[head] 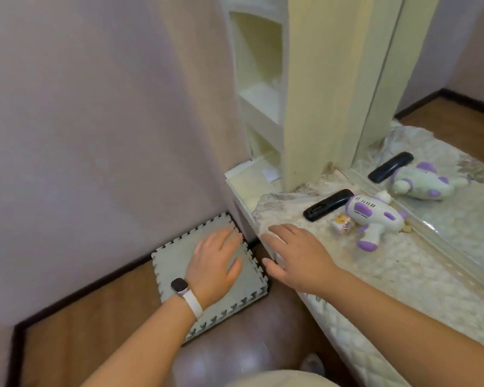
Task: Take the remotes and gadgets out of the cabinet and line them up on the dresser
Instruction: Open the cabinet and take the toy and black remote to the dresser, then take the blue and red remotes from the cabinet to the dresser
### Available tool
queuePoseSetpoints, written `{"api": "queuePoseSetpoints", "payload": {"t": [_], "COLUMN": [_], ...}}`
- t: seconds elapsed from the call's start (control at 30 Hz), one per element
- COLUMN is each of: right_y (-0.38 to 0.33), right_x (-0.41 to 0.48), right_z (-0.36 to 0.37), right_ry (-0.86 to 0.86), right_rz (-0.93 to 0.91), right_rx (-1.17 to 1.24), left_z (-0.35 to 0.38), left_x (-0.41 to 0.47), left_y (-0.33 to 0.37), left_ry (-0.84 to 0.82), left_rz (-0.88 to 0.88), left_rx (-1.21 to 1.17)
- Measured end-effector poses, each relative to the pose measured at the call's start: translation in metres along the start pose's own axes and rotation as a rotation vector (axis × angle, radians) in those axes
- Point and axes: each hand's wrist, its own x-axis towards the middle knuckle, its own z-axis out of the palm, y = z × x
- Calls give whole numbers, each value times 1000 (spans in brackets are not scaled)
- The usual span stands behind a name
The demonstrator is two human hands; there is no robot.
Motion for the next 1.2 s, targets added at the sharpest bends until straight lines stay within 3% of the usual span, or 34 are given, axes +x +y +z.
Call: {"api": "queuePoseSetpoints", "payload": {"t": [0.4,0.63,0.8,1.2], "right_y": [-258,-425,-533,-738], "right_x": [59,64,73,87], "right_z": [68,113,130,175], "right_ry": [-77,-79,-75,-110], "right_rz": [-410,-629,-844,-1317], "right_rx": [-67,-94,-84,10], "left_z": [-87,-141,-180,-230], "left_x": [-238,-393,-489,-654], "left_y": [-156,-228,-256,-269], "left_ry": [60,212,313,345], "left_rz": [-387,-564,-745,-1264], "left_rx": [137,156,194,354]}}
